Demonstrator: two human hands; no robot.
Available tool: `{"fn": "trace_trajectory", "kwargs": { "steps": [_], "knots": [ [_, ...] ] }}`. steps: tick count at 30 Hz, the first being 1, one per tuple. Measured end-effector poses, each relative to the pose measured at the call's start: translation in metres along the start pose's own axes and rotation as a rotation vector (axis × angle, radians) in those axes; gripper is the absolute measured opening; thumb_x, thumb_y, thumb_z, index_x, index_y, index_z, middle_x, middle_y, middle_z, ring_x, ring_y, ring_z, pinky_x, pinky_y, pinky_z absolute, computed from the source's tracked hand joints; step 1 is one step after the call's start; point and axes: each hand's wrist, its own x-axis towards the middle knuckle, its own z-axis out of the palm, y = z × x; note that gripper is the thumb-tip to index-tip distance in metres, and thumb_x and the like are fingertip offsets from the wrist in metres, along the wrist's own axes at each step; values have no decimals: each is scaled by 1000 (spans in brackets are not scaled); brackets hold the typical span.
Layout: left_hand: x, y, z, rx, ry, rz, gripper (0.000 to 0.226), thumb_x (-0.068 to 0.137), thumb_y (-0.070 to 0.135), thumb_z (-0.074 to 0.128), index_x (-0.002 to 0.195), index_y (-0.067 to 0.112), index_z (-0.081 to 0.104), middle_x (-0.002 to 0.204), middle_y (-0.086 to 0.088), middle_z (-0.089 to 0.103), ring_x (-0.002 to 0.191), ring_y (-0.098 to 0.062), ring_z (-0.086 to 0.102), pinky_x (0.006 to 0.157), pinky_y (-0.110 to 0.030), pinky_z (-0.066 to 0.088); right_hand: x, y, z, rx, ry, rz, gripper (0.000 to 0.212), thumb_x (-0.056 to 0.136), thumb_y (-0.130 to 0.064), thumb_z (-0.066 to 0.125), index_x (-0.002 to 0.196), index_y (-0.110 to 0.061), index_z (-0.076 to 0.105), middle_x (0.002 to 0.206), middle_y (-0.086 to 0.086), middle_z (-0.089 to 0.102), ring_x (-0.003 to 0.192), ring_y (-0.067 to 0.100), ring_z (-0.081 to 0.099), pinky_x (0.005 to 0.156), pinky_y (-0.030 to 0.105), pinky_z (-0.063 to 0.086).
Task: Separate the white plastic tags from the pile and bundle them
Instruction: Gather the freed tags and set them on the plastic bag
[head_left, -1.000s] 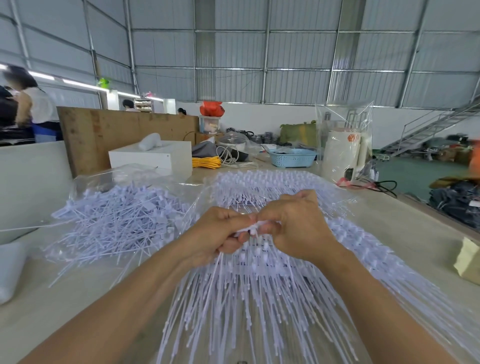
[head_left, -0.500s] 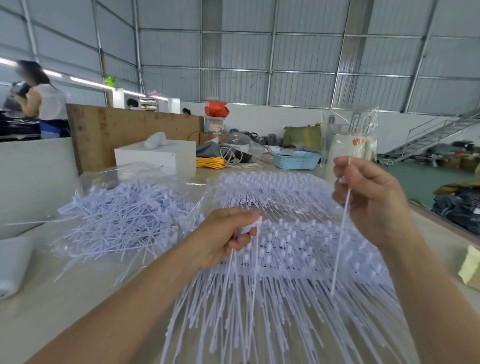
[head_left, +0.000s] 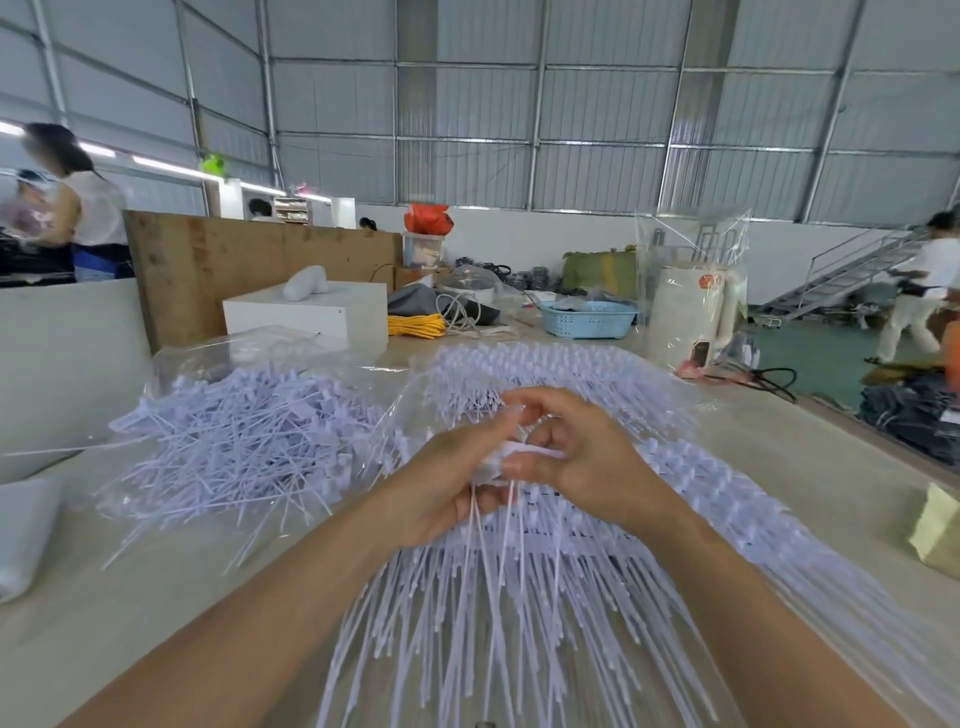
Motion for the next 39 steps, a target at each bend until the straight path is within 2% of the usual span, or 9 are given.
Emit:
{"fn": "trace_trajectory", "kwargs": {
  "steps": [6,12,18,22,27,30,33,37,39],
  "knots": [
    [-5,0,5,104,14,59,49,72,44,67,102,6,62,71,-6,62,46,-10,50,38,-15,31,1,3,-4,-158,51,-13,44,73,-16,79,109,-26,57,97,-10,50,79,10,53,74,19,47],
    [-2,2,7,46,135,88,19,93,34,55,95,16,62,61,1,58,41,-9,45,35,-16,27,-2,5,-14,-22,-34,50,14,81,-18,72,72,-18,61,72,24,59,62,21,51,60,36,40],
    [-3,3,8,157,159,144,25,95,41,50,90,19,59,54,5,56,41,-9,45,37,-15,29,-1,5,-15,-1,-71,35,32,88,-14,64,60,-27,57,52,-11,44,51,11,38,53,21,32],
    [-4,1,7,286,170,225,28,93,44,50,82,21,61,56,7,54,43,-9,48,42,-16,34,-1,7,-8,-85,-72,4,26,89,-17,63,66,-6,56,50,-11,40,46,3,36,49,15,28],
    [-5,2,9,329,192,257,35,94,49,45,79,21,61,52,6,54,42,-10,47,41,-15,33,0,3,-8,-114,-47,-61,26,90,-15,61,67,-27,60,54,-12,51,52,2,45,54,13,34],
    [-4,2,11,342,211,277,39,94,48,46,76,16,60,48,6,51,38,-9,45,38,-14,30,1,4,-10,-202,18,-100,29,87,-17,65,64,-34,60,57,-9,54,56,3,48,60,23,40],
    [-4,1,12,384,223,270,44,95,46,46,85,7,64,45,8,51,37,-7,45,37,-13,30,2,7,-10,-285,57,-120,21,85,-20,68,64,-22,65,58,-3,55,60,17,50,64,38,43],
    [-3,2,12,404,232,250,41,95,44,47,85,8,65,44,9,50,38,-7,45,40,-16,33,2,6,-11,-318,84,-163,33,84,-17,69,59,-37,59,57,-13,53,60,12,50,67,38,44],
    [-4,3,13,409,234,240,39,95,43,48,82,11,66,44,10,51,39,-7,47,41,-18,35,2,6,-10,-360,102,-191,23,83,-15,70,64,-27,67,58,-15,52,59,11,51,66,39,45]
  ]
}}
